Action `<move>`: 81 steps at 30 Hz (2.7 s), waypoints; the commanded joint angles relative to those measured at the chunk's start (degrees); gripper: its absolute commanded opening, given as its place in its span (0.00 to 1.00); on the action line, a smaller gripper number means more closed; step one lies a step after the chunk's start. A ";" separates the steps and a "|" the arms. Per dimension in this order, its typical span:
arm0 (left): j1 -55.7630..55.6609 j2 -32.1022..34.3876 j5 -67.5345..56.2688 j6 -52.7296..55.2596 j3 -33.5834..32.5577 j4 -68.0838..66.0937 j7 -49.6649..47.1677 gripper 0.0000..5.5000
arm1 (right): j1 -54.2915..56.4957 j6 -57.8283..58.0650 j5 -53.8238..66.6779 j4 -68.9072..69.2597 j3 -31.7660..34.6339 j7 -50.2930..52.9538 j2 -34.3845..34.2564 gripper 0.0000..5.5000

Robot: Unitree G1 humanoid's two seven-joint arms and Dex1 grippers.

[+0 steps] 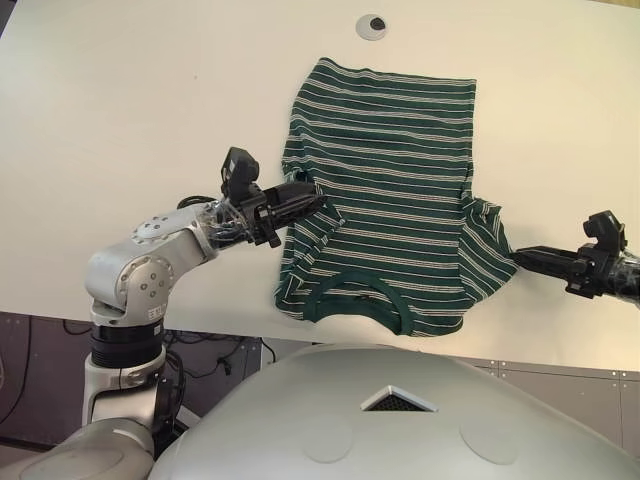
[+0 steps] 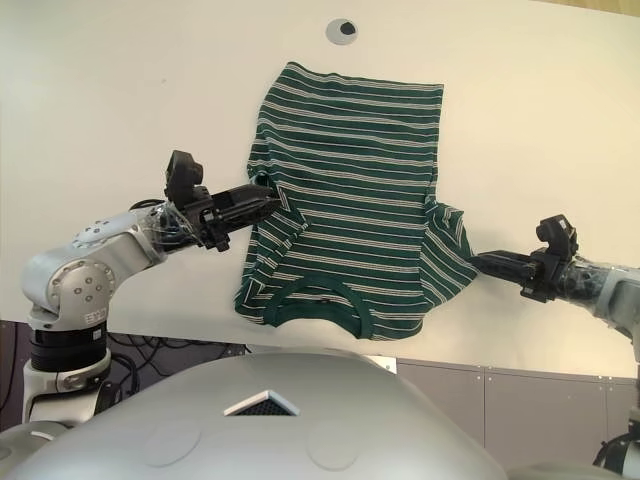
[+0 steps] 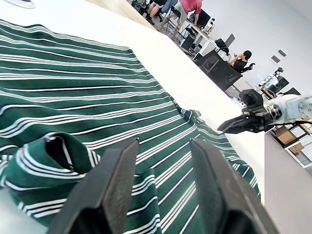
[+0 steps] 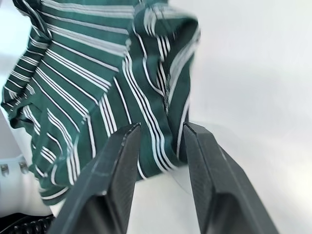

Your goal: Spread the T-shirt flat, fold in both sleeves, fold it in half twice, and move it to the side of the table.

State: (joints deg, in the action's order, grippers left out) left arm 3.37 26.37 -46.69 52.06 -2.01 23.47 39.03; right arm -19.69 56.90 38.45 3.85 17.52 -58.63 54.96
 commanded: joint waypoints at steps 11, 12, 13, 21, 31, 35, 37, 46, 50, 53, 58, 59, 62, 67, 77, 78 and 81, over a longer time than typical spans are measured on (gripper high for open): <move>-1.89 0.63 0.74 -1.66 -0.77 -1.44 -0.66 0.35 | -1.37 0.40 -0.12 2.07 -0.81 -1.10 -0.03 0.01; -2.01 0.65 0.70 -1.64 -0.81 -1.55 -0.65 0.35 | -0.74 1.62 1.32 2.57 0.10 -1.01 -0.53 0.01; -2.21 0.74 0.71 -1.66 -0.90 -1.80 -0.57 0.35 | 0.09 3.06 3.20 3.21 1.17 -0.90 -1.11 0.01; -3.96 1.77 1.92 -2.48 0.28 -3.33 0.86 0.35 | 9.26 15.10 18.02 10.42 7.24 6.21 -7.34 0.01; -6.62 2.93 0.79 -0.95 -0.41 -5.49 2.44 0.35 | 8.45 13.46 17.46 17.73 -1.98 16.91 -18.14 0.06; -2.63 8.99 4.11 -5.88 -3.74 -3.60 6.12 0.35 | 8.49 12.36 19.82 18.40 0.54 15.63 -16.93 0.20; 4.58 16.58 10.96 -15.66 -5.09 -3.99 14.01 0.35 | 5.92 9.85 19.58 19.78 3.83 12.03 -14.18 0.27; 26.08 25.44 48.29 -92.74 7.87 -22.76 25.85 0.54 | -22.63 -43.91 -18.77 18.73 -3.85 -12.21 -4.01 0.35; 21.33 22.20 54.11 -102.78 11.58 -30.47 22.34 0.60 | -22.08 -68.94 -31.27 12.92 -8.05 -8.79 -8.19 0.40; 17.70 20.31 55.79 -105.60 13.49 -34.73 20.68 0.60 | -19.71 -84.44 -40.76 6.06 -11.96 -5.45 -7.34 0.40; 15.87 19.81 56.79 -105.27 16.73 -33.51 18.97 0.60 | -17.73 -91.26 -45.08 5.57 -15.62 -4.27 -6.62 0.40; 15.60 19.78 56.83 -104.75 17.41 -32.87 18.36 0.58 | -17.26 -91.18 -44.89 6.36 -16.36 -3.99 -6.40 0.41; 15.07 20.08 56.07 -102.16 19.67 -30.03 17.56 0.47 | -15.85 -87.35 -43.37 11.00 -18.28 -3.53 -5.28 0.30; 14.40 20.80 54.98 -96.35 22.28 -24.64 17.26 0.29 | -15.70 -80.79 -41.79 17.13 -18.92 -3.62 -3.92 0.11; 16.85 36.65 14.83 -46.29 20.57 3.34 25.44 0.00 | -18.59 -32.53 -5.23 28.83 -12.52 -11.79 5.91 0.00; 18.08 45.72 -0.24 -36.60 19.79 10.62 29.12 0.00 | -20.75 -27.01 1.68 29.39 -9.23 -16.75 9.15 0.00; 12.14 41.35 -12.03 -27.41 19.13 11.06 27.77 0.00 | -7.96 -19.49 12.63 20.73 -7.13 -16.31 5.54 0.00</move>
State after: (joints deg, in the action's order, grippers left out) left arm 20.53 63.29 -37.24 5.91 20.13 26.45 66.24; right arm -37.68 23.51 34.32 28.37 4.49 -73.04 57.52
